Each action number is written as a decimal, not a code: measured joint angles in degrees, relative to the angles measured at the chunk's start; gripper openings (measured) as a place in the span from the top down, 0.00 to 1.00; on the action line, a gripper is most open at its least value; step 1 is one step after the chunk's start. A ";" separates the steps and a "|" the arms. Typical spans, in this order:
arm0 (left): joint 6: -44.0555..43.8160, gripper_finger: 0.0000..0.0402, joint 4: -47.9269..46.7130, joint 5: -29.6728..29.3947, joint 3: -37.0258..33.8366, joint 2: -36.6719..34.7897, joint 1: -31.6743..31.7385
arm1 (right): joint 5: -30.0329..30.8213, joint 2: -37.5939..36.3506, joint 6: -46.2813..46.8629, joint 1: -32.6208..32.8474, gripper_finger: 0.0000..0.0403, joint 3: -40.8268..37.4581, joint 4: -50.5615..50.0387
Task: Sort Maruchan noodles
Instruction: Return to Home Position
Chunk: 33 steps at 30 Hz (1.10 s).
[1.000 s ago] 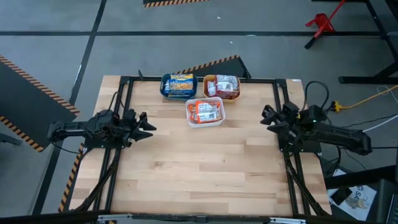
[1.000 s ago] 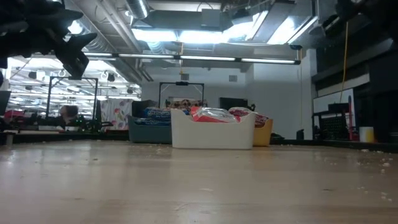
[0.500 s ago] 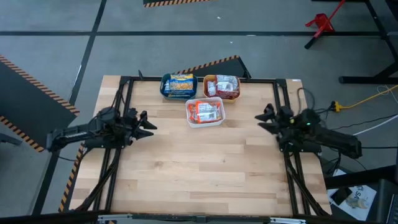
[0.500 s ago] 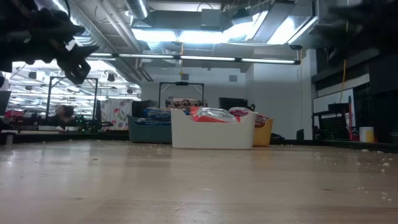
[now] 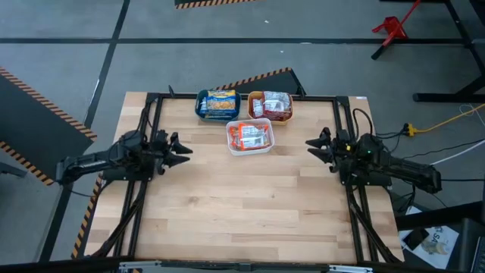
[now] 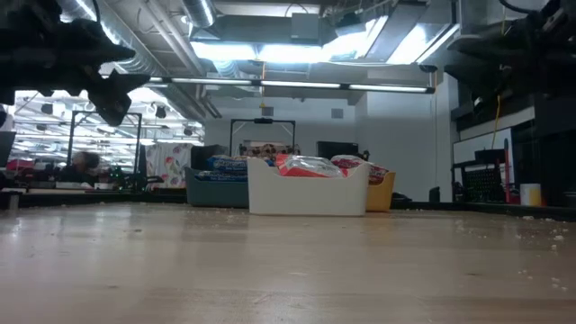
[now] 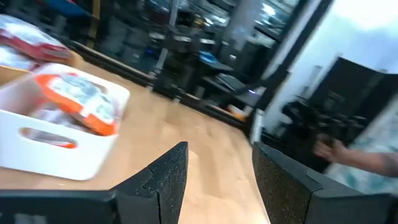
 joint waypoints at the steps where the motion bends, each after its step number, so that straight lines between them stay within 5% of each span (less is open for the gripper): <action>1: 0.59 0.57 -0.18 -2.79 0.00 -0.02 -1.26 | 0.00 -0.02 0.35 0.00 0.60 0.00 0.11; 14: 11.69 0.57 -1.90 -22.02 0.00 -0.07 -18.33 | -0.01 0.00 -1.20 -0.01 0.60 0.00 -6.45; 33: 9.26 0.57 -1.72 -22.80 0.00 -0.07 -19.55 | -0.02 0.00 2.98 -0.02 0.60 0.02 -7.84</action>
